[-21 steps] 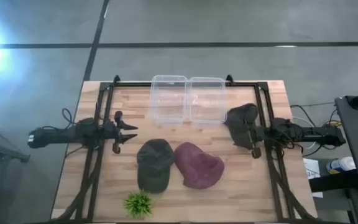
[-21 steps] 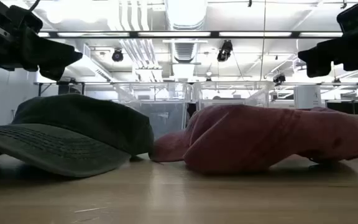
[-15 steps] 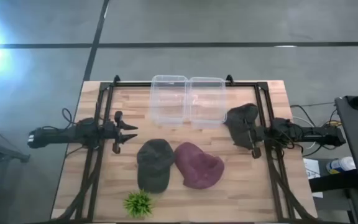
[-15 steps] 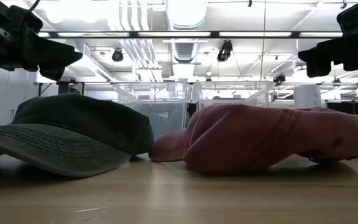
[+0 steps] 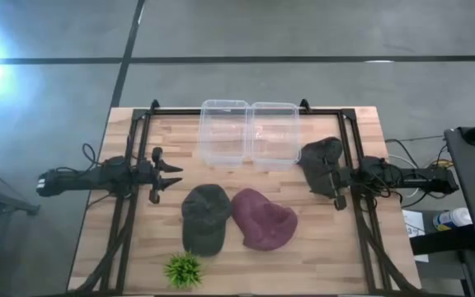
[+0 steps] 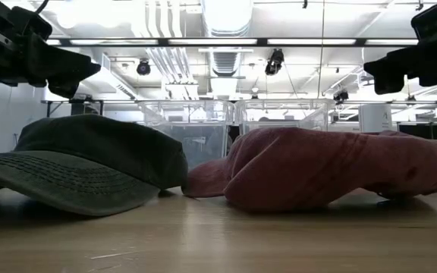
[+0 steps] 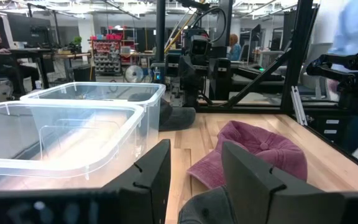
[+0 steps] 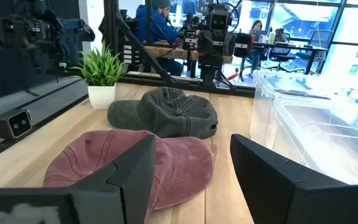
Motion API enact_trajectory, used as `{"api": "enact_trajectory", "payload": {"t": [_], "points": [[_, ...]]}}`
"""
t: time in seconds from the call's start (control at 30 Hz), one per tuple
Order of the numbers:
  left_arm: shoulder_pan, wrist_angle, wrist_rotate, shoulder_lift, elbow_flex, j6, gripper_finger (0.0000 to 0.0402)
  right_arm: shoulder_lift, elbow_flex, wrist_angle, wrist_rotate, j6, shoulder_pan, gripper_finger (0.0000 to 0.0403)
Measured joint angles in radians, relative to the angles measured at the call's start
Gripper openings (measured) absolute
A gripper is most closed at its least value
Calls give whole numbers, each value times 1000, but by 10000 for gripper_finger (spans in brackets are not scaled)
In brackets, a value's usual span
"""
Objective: Pick and place caps into container
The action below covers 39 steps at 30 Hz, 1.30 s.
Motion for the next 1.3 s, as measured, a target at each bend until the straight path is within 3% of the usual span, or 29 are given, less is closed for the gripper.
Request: {"api": "enact_trajectory", "payload": {"t": [0.63,0.7,0.93,1.13,1.3], "points": [[0,0,0,0,0,0,138,0,0,9,1,19,0,205],[0,0,0,0,0,0,138,-2,0,26,-4,163,1,205],[0,0,0,0,0,0,138,-6,0,149,5,1039,0,205],[0,0,0,0,0,0,138,2,0,274,118,1229,0,205],[0,0,0,0,0,0,138,88,27,247,-4,1316,16,205]]}}
